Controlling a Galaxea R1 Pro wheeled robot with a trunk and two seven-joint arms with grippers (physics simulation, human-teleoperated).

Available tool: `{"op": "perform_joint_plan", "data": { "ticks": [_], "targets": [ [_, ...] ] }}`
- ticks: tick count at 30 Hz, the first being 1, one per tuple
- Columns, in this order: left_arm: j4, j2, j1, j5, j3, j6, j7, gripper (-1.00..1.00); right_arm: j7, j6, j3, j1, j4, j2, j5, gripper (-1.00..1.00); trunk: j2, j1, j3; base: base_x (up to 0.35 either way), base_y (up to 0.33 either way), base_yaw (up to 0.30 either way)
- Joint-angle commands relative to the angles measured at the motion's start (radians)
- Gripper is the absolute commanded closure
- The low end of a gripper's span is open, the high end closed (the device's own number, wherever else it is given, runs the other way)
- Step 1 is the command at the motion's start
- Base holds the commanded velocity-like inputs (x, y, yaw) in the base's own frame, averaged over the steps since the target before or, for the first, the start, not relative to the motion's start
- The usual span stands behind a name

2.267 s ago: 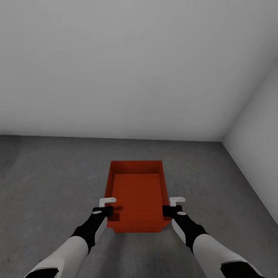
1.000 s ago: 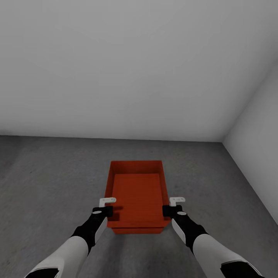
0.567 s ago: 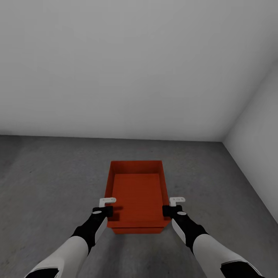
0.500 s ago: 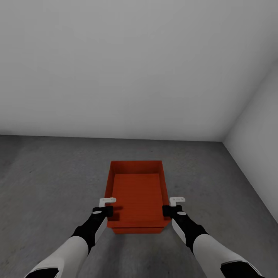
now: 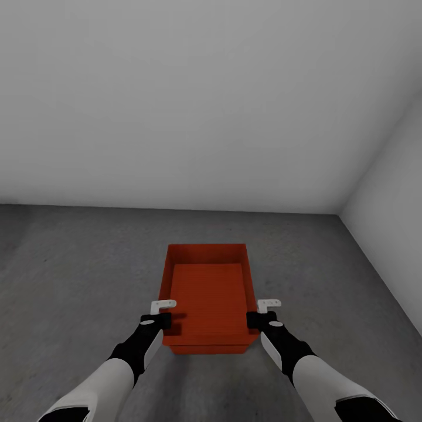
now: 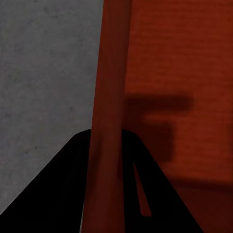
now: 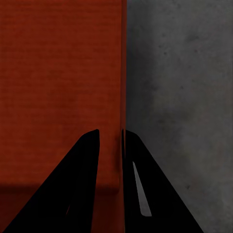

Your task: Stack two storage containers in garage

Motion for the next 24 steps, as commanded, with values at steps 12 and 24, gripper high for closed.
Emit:
{"op": "perform_joint_plan", "data": {
  "ticks": [12,24],
  "targets": [
    [-0.053,-0.001,-0.001,0.041,0.037,0.008,0.059,1.00,0.001,0.005,-0.001,0.000,-0.001,0.000,-0.020,1.00,0.000,0.000,-0.001,0.000,0.000,0.000],
    [-0.053,-0.001,-0.001,0.041,0.037,0.008,0.059,1.00,0.001,0.005,-0.001,0.000,0.000,0.000,-0.020,1.00,-0.028,0.015,-0.013,0.000,0.000,0.000]
  ]
}}
